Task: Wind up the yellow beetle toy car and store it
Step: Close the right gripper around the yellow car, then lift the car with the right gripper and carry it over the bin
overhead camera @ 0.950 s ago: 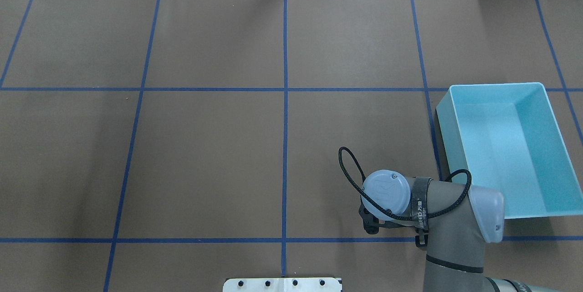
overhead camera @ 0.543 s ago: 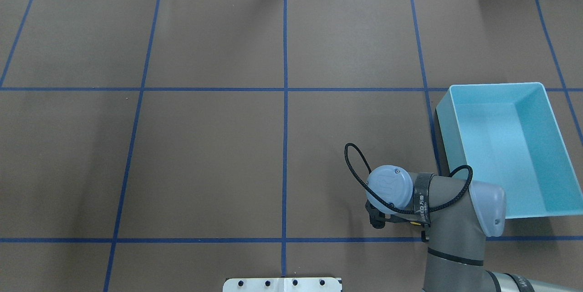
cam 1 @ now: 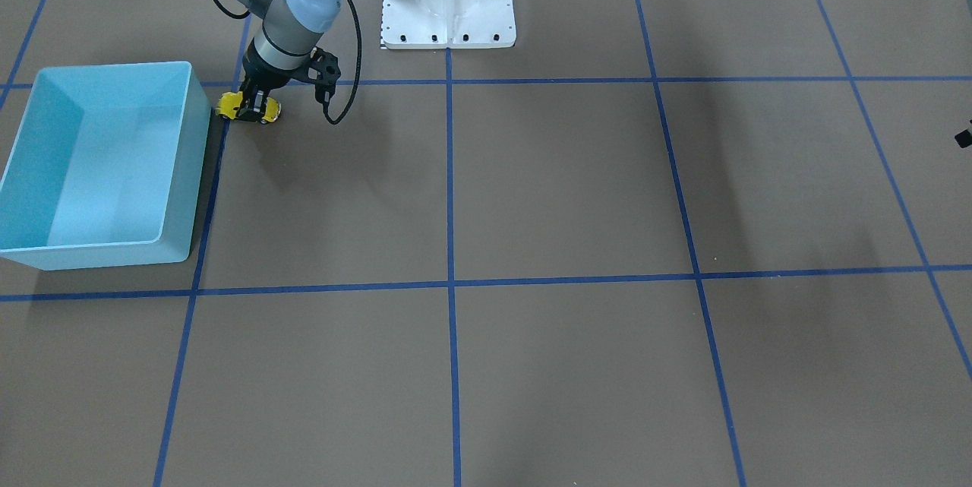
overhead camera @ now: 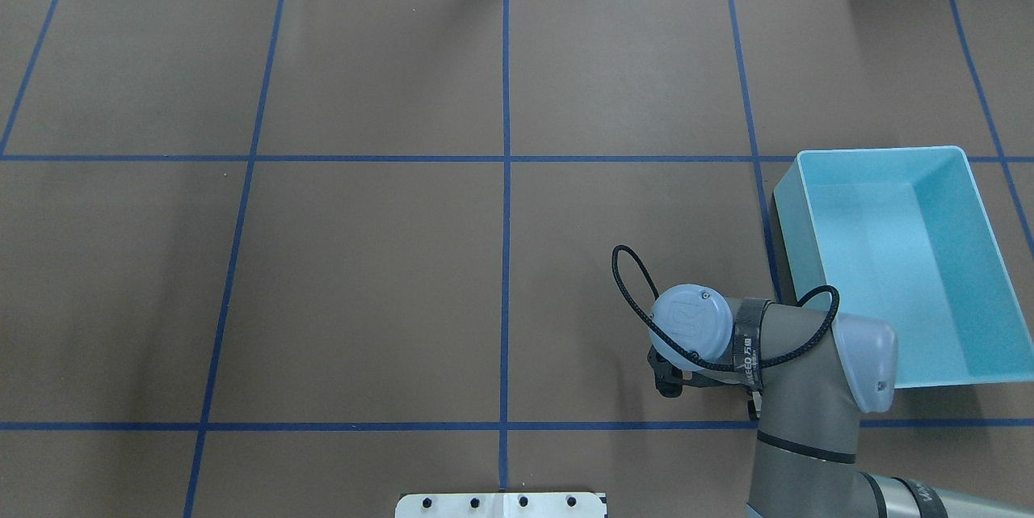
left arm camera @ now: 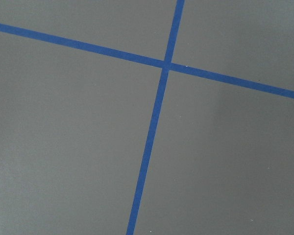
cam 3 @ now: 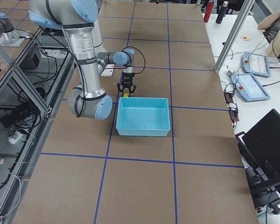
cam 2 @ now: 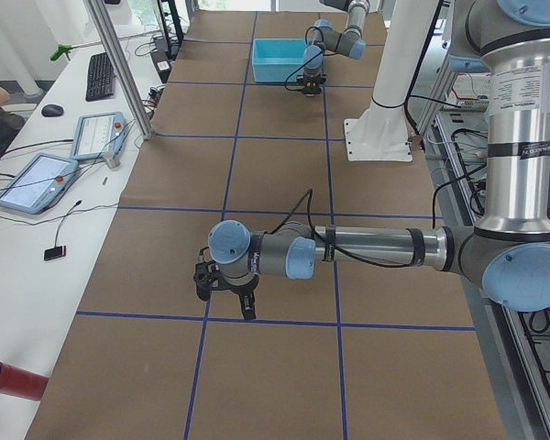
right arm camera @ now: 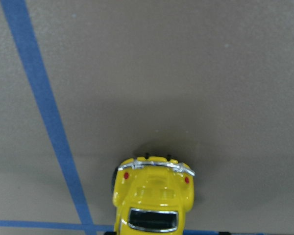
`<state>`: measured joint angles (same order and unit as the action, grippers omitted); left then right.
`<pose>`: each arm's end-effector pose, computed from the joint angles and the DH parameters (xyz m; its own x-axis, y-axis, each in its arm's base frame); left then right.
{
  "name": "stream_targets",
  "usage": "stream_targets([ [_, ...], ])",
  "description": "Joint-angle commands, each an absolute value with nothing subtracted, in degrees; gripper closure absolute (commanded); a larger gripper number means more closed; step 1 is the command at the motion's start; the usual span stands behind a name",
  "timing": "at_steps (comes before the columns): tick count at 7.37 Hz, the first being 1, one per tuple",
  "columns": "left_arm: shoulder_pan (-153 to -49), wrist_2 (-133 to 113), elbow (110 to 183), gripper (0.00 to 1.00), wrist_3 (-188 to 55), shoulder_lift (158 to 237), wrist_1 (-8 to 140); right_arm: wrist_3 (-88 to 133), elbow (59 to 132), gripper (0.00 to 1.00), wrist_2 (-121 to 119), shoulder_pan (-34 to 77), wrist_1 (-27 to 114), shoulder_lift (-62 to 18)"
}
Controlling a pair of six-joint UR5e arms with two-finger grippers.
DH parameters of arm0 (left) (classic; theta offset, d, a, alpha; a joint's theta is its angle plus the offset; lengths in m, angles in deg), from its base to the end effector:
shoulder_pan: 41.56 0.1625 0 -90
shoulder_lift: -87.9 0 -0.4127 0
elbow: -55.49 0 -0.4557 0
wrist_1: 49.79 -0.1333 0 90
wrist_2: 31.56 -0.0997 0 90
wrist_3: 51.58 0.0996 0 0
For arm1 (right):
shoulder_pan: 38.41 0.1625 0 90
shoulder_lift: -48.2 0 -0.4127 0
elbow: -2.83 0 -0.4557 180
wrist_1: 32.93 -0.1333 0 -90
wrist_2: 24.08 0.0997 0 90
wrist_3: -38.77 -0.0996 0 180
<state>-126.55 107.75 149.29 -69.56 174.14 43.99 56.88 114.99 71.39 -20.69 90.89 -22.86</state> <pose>-0.0111 -0.5355 0.6321 0.6405 -0.2048 -0.7402 0.1162 0.9785 -0.1702 -0.5232 -0.2971 0.3390 -0.0167 -0.9986 0.0505 0.9887 -0.0089 0.1498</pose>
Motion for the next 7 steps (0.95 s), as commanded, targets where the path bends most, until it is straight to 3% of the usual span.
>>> stream_targets([
  [1, -126.55, 107.75, 149.27, 0.00, -69.60, 174.12, 43.99, 57.32, 115.07, 0.81, 71.72, -19.53, 91.00, -21.60],
  [4, -126.55, 107.84, 149.36, 0.00, -69.60, 174.12, 43.99, 60.20, 117.17, 0.80, 73.30, -14.70, 98.08, -16.15],
  [7, -126.81, 108.01, 149.36, 0.00, -69.60, 174.03, 43.99, 72.85, 119.37, 0.81, 73.83, -2.59, 99.00, -17.36],
])
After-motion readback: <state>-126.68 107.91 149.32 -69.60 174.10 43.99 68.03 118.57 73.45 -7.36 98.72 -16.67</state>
